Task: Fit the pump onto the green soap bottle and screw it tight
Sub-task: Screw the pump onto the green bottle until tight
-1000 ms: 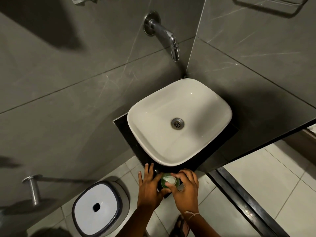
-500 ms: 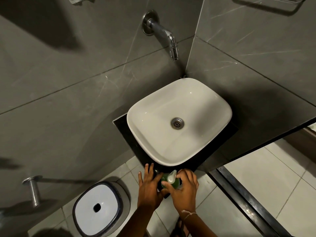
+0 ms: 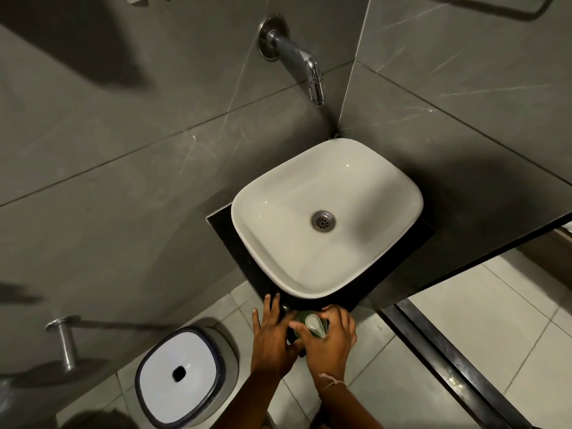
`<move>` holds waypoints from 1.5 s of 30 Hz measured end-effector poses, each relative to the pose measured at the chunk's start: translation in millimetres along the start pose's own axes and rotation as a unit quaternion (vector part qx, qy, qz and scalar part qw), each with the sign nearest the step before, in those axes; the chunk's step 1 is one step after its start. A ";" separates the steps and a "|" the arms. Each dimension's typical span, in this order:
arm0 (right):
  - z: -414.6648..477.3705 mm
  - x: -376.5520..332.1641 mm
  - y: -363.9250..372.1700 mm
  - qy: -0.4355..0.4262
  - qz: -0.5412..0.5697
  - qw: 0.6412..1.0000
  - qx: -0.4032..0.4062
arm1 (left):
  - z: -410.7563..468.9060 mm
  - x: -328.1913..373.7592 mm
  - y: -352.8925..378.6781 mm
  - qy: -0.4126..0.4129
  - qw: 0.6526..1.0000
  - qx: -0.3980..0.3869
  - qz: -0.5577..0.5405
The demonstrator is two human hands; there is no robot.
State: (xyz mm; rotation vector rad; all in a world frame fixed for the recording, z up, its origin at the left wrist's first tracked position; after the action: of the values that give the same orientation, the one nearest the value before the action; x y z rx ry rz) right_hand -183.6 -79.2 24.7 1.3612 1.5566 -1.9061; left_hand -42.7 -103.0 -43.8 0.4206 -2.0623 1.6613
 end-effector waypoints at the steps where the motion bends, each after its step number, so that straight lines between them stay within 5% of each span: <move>1: -0.1 0.5 1.4 0.008 -0.001 1.000 0.001 | 0.2 -0.2 0.1 0.000 1.000 0.000 0.000; 8: -1.7 1.9 -6.1 -0.077 -0.022 0.996 -0.046 | -1.3 2.9 -4.5 0.012 1.000 0.014 -0.008; 14: 4.8 3.1 -2.6 0.000 -0.005 1.000 -0.017 | 0.9 0.2 -0.3 0.002 1.000 0.000 0.004; 20: -2.8 4.5 -1.9 -0.092 -0.017 0.994 -0.059 | -1.4 4.0 -6.4 0.015 1.000 0.018 -0.007; 25: 5.1 4.3 -4.1 -0.029 -0.025 0.999 -0.028 | 0.5 1.8 -2.0 0.006 1.000 -0.003 0.008; 31: -0.2 -0.2 -1.5 -0.108 -0.031 0.992 -0.065 | -0.8 3.0 -5.1 0.013 1.000 0.004 0.002; 38: 5.4 0.0 -4.3 -0.040 -0.031 0.998 -0.027 | -0.1 2.4 -4.0 0.006 1.000 0.010 -0.002; 45: 1.4 3.5 -2.5 -0.088 -0.024 0.992 -0.081 | -1.4 4.3 -4.7 0.016 1.000 0.014 0.004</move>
State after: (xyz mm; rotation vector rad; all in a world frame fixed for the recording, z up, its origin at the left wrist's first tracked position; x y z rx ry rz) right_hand -187.8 -78.5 23.2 1.0670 1.6279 -1.8265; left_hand -43.7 -102.5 -37.4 0.3933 -2.0212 1.6921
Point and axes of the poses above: each hand's wrist, its own z-axis towards the middle knuckle, its own y-axis out of the palm, x = y × z, the point moved 9 cm from there along z, towards the middle knuckle, and after that the axes turned 1 degree about -y, right-handed, at the moved point
